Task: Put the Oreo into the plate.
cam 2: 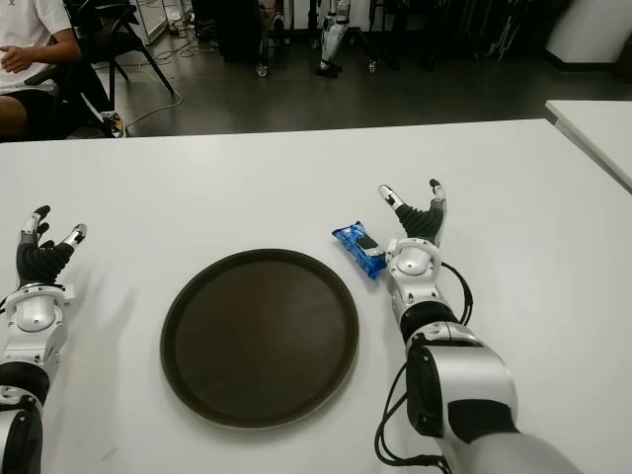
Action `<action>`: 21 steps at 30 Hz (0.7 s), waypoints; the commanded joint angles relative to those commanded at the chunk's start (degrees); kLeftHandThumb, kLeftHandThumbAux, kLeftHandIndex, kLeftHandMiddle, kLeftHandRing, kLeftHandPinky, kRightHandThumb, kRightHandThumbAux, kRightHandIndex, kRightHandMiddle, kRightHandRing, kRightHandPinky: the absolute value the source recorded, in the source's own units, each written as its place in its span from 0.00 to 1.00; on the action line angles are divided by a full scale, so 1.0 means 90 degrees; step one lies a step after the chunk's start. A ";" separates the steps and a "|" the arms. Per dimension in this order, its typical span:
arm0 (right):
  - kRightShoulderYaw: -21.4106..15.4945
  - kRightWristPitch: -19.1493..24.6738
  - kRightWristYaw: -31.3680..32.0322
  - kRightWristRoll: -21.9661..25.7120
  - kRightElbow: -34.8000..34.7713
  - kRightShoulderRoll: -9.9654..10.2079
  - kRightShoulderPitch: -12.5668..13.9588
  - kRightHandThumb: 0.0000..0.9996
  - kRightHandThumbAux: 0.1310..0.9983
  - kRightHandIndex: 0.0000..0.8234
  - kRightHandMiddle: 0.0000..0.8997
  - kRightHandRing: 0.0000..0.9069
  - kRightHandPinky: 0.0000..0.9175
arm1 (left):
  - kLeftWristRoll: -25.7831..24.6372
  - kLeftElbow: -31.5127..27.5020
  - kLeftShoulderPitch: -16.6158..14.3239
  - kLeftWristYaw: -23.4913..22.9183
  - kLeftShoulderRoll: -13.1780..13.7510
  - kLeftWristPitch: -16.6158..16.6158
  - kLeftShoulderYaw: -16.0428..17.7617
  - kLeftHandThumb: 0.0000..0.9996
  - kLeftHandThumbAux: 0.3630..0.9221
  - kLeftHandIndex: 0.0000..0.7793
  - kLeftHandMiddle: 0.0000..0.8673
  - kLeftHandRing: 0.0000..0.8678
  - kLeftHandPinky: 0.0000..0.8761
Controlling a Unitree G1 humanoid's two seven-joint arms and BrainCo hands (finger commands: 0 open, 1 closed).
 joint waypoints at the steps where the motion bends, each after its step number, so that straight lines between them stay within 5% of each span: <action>1: -0.0001 0.0008 0.0006 0.0003 -0.0001 0.0001 -0.0001 0.00 0.62 0.00 0.00 0.00 0.00 | 0.0000 0.0001 0.0000 -0.0005 0.0001 0.0003 0.0000 0.00 0.55 0.00 0.00 0.00 0.00; 21: 0.0073 0.0020 0.0003 -0.0029 -0.0018 -0.0007 0.0010 0.00 0.65 0.00 0.00 0.00 0.00 | 0.0033 0.0019 -0.0001 0.0012 0.0013 0.0020 -0.0029 0.00 0.49 0.01 0.00 0.00 0.00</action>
